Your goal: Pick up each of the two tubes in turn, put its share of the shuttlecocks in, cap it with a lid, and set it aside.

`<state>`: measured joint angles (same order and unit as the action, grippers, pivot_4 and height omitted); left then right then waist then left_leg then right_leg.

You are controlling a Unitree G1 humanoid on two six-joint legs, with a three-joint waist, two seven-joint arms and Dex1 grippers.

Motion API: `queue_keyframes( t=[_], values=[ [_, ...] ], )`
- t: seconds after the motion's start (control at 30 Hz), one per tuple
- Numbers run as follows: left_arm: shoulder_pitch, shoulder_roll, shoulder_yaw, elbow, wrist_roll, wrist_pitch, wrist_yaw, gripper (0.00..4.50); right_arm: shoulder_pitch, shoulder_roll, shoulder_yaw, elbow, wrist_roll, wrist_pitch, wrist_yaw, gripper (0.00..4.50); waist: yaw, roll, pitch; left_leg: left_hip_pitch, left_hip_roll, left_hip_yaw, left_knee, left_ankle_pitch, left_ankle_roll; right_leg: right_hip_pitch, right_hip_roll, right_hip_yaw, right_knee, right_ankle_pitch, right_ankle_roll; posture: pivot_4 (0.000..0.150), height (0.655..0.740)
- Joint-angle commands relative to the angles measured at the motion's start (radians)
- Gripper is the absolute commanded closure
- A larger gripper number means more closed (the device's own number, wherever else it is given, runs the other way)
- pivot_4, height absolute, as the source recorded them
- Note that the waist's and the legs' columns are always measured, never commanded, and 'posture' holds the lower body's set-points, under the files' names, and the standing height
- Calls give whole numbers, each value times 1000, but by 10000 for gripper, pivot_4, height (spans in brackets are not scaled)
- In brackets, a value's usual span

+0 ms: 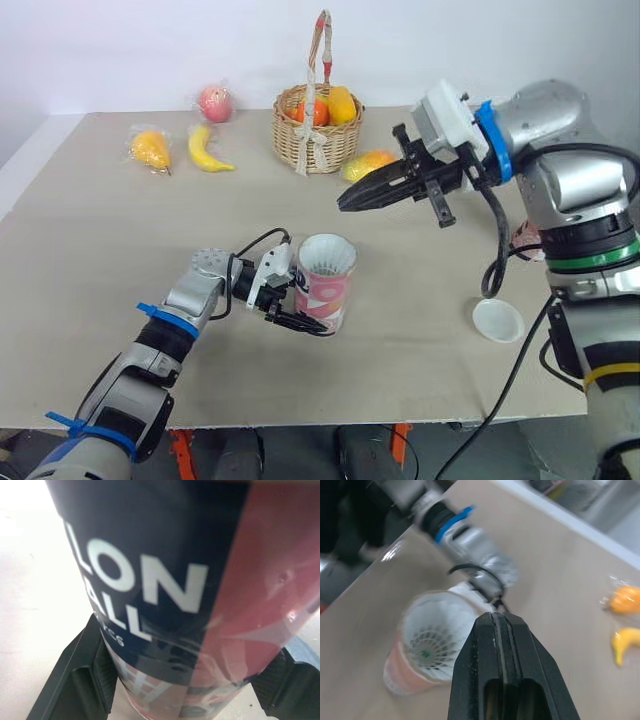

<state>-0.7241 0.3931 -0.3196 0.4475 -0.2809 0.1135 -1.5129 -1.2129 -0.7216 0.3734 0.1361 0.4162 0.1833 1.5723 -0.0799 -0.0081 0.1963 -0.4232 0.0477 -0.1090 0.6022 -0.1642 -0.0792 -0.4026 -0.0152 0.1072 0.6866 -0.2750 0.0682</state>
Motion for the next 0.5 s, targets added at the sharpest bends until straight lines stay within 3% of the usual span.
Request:
queue_keyframes(
  t=[0.03,0.3,0.5],
  values=[
    [3,17,-20,11,32,24,-28,14330,-30,-13,89,-39,-64,-127,42,44118,0,0,0,0,0,0,0,0,0,0,0,0,0,0,1,1500,7400],
    [-2,41,-31,-14,41,68,-62,14330,-120,42,250,84,-151,-311,42,44118,-6,0,0,0,0,0,0,0,0,0,0,0,0,-2,3,1500,7400],
    [-10,61,-20,-18,43,81,-68,14330,-187,-1,471,108,-141,-457,42,44118,-6,0,0,1,0,0,-1,0,0,0,0,0,0,-2,2,1500,7400]
  ],
)
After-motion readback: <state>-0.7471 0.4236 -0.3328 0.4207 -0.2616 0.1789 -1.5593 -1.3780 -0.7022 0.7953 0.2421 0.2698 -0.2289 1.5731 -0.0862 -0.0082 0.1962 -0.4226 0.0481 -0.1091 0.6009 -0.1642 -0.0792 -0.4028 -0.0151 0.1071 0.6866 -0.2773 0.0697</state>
